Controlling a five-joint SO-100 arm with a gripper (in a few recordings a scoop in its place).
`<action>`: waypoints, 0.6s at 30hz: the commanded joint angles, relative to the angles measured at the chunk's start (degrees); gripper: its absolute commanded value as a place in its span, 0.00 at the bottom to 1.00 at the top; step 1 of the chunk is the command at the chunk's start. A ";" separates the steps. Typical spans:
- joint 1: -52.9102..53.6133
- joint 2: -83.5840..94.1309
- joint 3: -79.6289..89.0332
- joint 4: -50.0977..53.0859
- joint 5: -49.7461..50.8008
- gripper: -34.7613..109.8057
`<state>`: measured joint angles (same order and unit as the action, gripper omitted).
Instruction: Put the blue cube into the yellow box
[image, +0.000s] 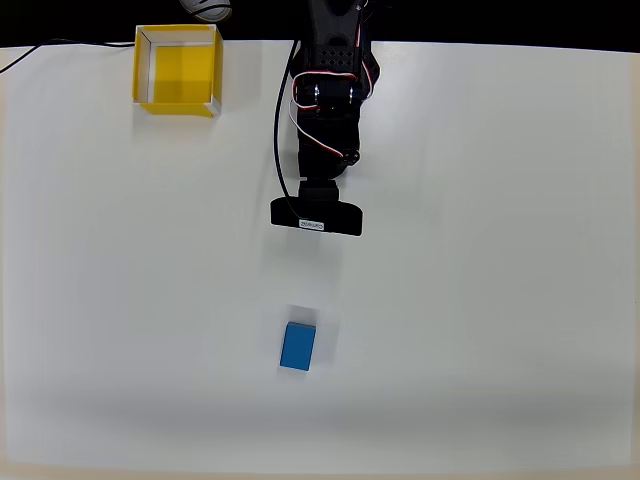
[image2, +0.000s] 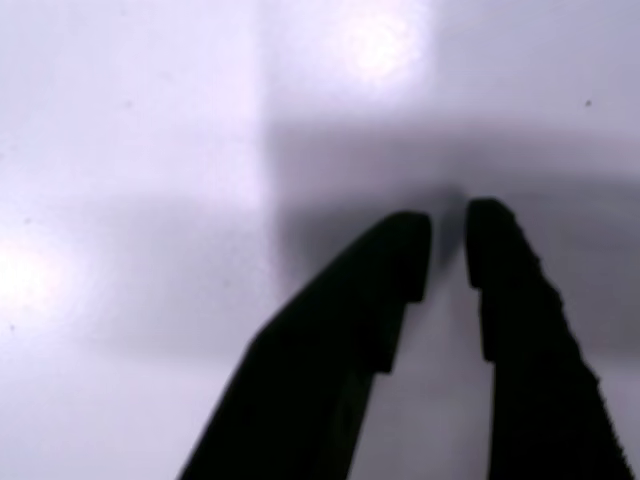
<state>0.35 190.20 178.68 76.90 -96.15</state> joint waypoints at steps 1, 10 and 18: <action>1.14 1.41 1.49 0.88 3.96 0.25; 1.14 1.41 1.49 0.88 4.31 0.24; 2.55 1.23 1.49 0.97 0.62 0.25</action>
<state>0.97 190.20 178.68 76.90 -92.37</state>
